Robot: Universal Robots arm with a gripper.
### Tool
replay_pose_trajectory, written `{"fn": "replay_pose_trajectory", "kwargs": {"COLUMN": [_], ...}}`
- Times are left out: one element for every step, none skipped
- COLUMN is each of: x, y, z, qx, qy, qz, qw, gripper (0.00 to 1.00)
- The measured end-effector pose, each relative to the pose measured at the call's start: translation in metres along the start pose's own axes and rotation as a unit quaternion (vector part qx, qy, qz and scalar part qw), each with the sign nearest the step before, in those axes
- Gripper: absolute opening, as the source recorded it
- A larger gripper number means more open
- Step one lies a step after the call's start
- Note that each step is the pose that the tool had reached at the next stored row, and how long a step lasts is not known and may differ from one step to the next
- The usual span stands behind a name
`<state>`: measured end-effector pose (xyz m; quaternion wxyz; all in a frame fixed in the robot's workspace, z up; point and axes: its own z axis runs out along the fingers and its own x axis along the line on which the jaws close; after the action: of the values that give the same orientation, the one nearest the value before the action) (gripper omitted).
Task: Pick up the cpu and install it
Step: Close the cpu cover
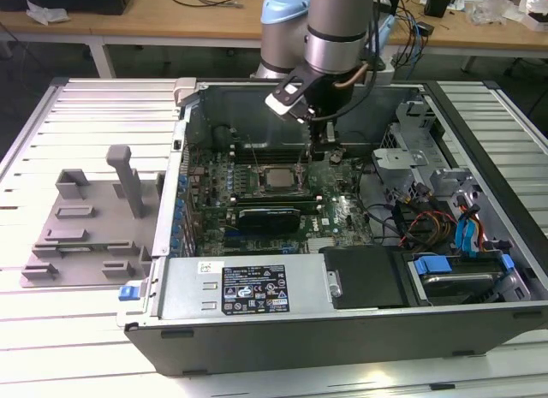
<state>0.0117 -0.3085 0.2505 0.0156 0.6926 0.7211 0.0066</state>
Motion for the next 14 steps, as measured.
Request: {"fn": "replay_pose_trajectory", "kwargs": {"x": [0.0003,0.0006,0.0007,0.0007,0.0007,0.0008,0.0007,0.0006,0.0007,0.0010,0.0013,0.0016,0.0017,0.0013], "y": [-0.0056,-0.0122,-0.0144,-0.0144,-0.0144,-0.0144,-0.0141,-0.0141,-0.0149,-0.0213,-0.0297,-0.0354,-0.0375,-0.0378], "z": [0.0000,-0.0001,0.0000,0.0000,0.0001,0.0003,0.0004,0.0003,0.0006,0.0013,0.0030,0.0065,0.0090,0.0110], "qx": [0.0000,0.0000,0.0000,0.0000,0.0000,0.0028,0.0218,0.0224,0.0224,0.0224,0.0224,0.0224,0.0224,0.0223], "qy": [0.0001,0.0001,0.0001,0.0002,0.0002,0.0006,0.0011,0.0011,0.0012,0.0013,0.0013,0.0013,0.0013,0.0013], "qz": [0.000,0.000,0.000,0.000,0.000,0.000,0.000,0.000,0.000,0.000,0.000,0.000,0.000,-0.004], "qw": [1.0000,1.0000,1.0000,1.0000,1.0000,1.0000,0.9998,0.9997,0.9997,0.9997,0.9997,0.9997,0.9997,0.9997], "gripper": [0.11,0.11,0.11,0.11,0.11,0.11,0.11,0.11,0.11,0.11,0.11,0.11,0.11,0.11]}}
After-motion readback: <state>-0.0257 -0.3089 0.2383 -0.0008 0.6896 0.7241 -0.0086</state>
